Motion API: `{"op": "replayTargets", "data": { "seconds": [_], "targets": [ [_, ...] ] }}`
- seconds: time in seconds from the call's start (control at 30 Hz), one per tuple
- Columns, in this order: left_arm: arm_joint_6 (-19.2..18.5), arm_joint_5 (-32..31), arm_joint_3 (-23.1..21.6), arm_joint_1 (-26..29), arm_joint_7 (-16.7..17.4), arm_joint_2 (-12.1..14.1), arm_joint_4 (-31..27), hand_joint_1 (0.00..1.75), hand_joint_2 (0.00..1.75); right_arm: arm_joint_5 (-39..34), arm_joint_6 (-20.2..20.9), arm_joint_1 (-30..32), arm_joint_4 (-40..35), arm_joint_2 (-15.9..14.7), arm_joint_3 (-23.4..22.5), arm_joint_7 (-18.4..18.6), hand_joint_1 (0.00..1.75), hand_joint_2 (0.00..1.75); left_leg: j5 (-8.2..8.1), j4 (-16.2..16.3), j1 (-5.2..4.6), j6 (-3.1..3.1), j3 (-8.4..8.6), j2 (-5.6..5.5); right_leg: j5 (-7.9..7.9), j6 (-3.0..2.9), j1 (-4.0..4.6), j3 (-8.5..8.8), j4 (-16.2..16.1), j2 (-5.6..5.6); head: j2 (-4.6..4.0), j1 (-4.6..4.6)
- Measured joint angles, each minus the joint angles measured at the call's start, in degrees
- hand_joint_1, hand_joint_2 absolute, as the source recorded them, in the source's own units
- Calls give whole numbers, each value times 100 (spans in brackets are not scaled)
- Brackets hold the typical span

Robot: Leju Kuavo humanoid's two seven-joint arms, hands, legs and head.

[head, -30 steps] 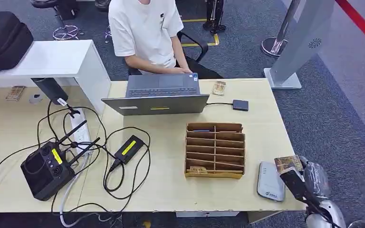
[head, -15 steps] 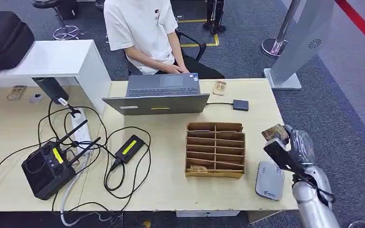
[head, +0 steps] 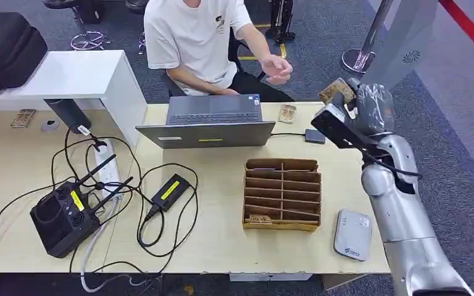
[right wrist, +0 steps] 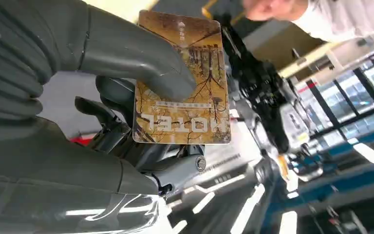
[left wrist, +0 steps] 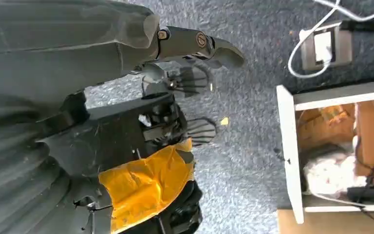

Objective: Pass the card to the sensor for recognition and then transmit it.

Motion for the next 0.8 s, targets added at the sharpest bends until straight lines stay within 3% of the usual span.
{"op": "replayTargets", "data": {
  "seconds": [0.37,0.6,0.63,0.8],
  "targets": [
    [-159,-50,13,-43,89,-44,0,0,175,158,-111,-601,288,279,552,151,175,175,18,11,3,13,-45,-60,13,20,0,-4,-8,-61,0,2],
    [-326,-280,26,-154,481,-48,0,0,175,1423,-634,-1361,1546,973,1165,992,175,175,42,11,0,25,-53,-70,24,36,-5,-12,-13,-66,0,-2],
    [-334,-304,26,-164,514,-50,0,0,175,1548,-656,-1427,1721,1058,1255,1062,0,175,48,11,1,25,-55,-75,26,39,-5,-12,-14,-72,0,-2],
    [-512,-271,26,-190,592,-94,0,0,175,1635,-879,-1655,2488,1469,1510,1081,0,175,75,15,0,34,-93,-114,41,57,-11,-30,-21,-107,0,-2]
  ]
}}
